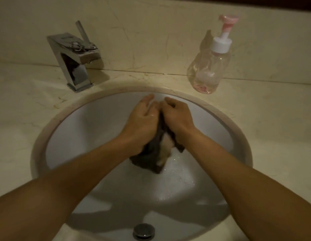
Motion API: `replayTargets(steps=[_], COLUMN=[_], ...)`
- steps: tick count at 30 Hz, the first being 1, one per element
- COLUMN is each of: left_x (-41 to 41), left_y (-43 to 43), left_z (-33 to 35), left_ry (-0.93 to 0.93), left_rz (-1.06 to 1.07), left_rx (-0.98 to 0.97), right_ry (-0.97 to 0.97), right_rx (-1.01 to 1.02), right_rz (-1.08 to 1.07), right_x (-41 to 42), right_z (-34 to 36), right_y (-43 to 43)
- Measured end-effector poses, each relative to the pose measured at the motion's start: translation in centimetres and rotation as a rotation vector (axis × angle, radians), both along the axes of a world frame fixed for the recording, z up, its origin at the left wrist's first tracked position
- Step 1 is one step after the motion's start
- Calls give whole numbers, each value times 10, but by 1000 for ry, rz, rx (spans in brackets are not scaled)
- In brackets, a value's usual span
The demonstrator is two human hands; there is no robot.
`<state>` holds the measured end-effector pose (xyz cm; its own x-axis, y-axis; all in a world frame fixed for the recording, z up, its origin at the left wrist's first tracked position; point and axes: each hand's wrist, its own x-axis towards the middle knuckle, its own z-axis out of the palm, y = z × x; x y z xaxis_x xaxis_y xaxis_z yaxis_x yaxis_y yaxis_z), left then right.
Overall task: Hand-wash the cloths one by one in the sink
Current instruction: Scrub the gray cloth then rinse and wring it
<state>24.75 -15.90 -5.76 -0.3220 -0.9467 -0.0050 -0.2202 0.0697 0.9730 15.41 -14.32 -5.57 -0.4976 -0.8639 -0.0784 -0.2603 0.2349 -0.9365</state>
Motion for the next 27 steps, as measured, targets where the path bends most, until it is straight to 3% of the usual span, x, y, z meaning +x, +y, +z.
replayTargets(steps=[4, 9, 15, 21, 27], left_x=[-4, 15, 1, 14, 2], left_y=[-5, -34, 2, -37, 6], left_z=[-3, -3, -3, 0, 2], left_ry=[-25, 29, 41, -23, 32], left_rz=[-6, 140, 26, 190, 31], left_rx=[-19, 142, 114, 89, 29], right_ry=[-73, -1, -22, -35, -11], right_rx=[87, -3, 40, -20, 18], right_rz=[7, 77, -34, 71, -65], right_x=[-1, 37, 4, 41, -3], right_z=[-1, 11, -4, 11, -14], right_y=[3, 16, -1, 16, -10])
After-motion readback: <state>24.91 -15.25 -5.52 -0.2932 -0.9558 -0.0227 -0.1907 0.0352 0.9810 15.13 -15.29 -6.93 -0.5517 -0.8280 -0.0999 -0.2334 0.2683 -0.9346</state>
